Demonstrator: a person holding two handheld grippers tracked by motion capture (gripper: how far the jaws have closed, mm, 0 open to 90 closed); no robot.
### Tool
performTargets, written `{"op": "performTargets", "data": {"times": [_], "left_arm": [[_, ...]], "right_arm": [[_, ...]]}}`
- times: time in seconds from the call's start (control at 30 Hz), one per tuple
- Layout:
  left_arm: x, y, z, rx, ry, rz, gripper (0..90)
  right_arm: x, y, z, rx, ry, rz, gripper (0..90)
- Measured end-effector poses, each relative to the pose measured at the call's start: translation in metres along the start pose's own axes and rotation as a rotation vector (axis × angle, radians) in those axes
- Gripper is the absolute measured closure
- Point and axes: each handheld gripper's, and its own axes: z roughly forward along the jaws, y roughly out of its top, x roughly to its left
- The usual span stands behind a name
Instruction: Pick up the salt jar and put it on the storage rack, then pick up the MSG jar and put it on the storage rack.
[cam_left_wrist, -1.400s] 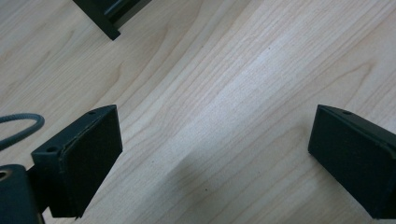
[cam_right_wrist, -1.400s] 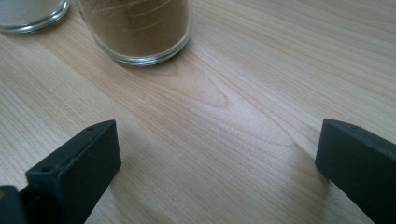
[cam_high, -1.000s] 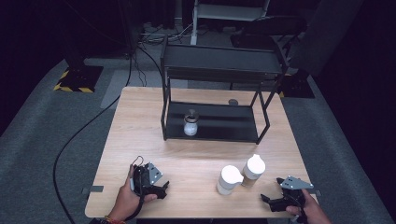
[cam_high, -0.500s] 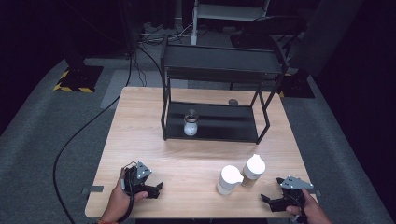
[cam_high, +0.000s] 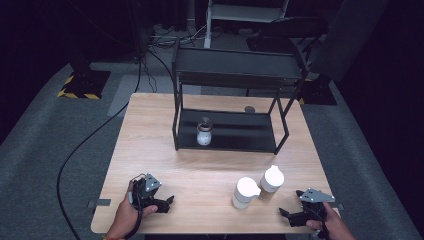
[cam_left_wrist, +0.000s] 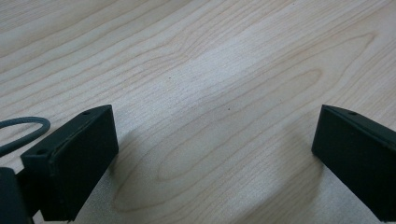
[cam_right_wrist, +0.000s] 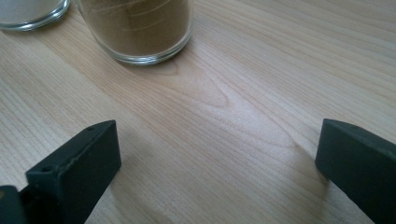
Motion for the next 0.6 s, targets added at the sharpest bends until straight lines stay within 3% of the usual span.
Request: {"op": "performTargets", "data": {"times": [0.43, 0.6], "left_arm": [[0.0002, 0.0001, -0.0002, 0.001, 0.000, 0.001, 0.2], [0.0001, 0.0000, -0.0003, 0.001, 0.000, 0.001, 0.3]], "right_arm": [[-0.0006, 0.0025, 0.0001, 0.008, 0.002, -0.007, 0.5], [0.0030, 0.0096, -0.0033, 0.032, -0.002, -0.052, 1.8]]}}
